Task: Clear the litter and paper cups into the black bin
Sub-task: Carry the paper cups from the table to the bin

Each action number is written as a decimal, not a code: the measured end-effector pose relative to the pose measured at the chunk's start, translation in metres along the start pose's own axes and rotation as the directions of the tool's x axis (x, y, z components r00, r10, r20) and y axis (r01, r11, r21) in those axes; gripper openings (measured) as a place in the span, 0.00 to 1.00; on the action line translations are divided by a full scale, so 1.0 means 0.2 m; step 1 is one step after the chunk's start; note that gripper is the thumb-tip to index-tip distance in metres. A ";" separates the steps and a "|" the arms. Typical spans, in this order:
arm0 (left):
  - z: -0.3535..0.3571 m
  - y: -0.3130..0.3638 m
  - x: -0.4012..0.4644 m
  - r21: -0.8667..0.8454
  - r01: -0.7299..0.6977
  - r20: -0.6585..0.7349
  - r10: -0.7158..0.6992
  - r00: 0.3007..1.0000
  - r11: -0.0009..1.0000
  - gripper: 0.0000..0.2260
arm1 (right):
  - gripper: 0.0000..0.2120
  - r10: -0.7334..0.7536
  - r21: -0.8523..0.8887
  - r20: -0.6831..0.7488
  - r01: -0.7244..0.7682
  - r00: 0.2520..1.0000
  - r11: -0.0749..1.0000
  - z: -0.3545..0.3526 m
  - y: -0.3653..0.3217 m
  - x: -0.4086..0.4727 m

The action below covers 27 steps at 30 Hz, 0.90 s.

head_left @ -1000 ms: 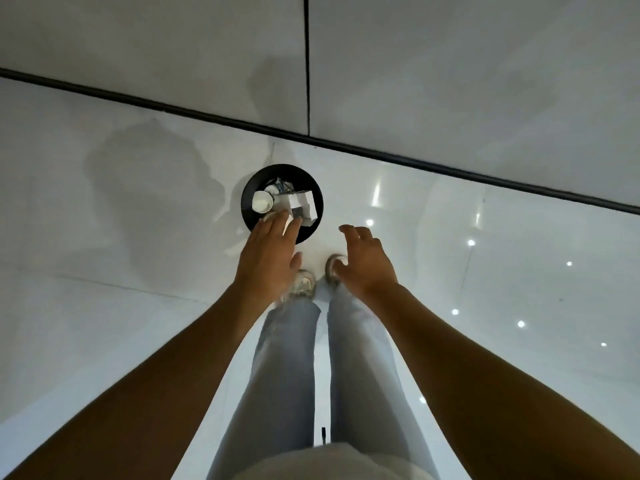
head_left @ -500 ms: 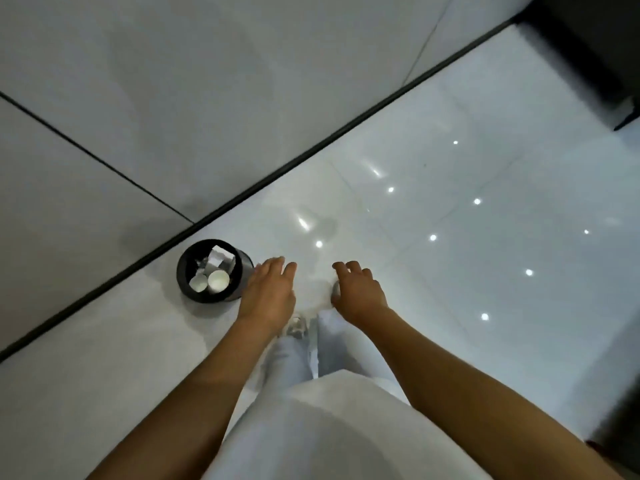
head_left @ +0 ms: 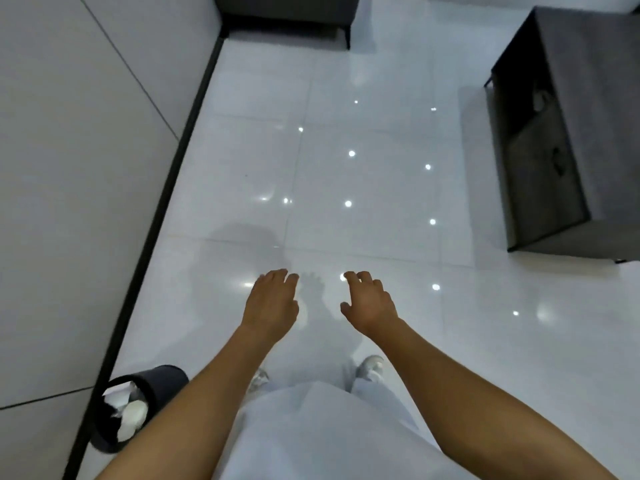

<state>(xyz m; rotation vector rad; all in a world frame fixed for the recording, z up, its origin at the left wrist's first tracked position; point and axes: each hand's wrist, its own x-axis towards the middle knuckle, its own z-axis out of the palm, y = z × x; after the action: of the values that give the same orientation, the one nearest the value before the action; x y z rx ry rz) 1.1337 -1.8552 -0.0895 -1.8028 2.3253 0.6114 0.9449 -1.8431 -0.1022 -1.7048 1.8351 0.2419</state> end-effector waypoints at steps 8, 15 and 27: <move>0.03 1.05 0.37 0.006 -0.248 0.056 0.248 0.967 0.969 0.21 | 0.27 0.285 0.205 -0.070 -0.266 0.956 0.942 -0.33 1.00 -0.23; 0.03 1.63 0.68 0.050 -0.427 0.130 0.418 0.899 0.903 0.21 | 0.29 0.490 0.370 -0.118 -0.419 0.864 0.829 -0.56 1.59 -0.28; -0.06 2.59 1.52 0.048 -0.700 0.232 0.674 0.702 0.712 0.23 | 0.28 0.753 0.596 -0.144 -0.552 0.642 0.584 -1.03 2.36 -0.10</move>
<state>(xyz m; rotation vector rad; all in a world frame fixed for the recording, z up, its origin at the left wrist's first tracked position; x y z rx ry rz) 0.5594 -2.0273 -0.0644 -0.7015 2.7741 0.6499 0.4328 -1.8622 -0.0539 -0.6414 2.5093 -0.2975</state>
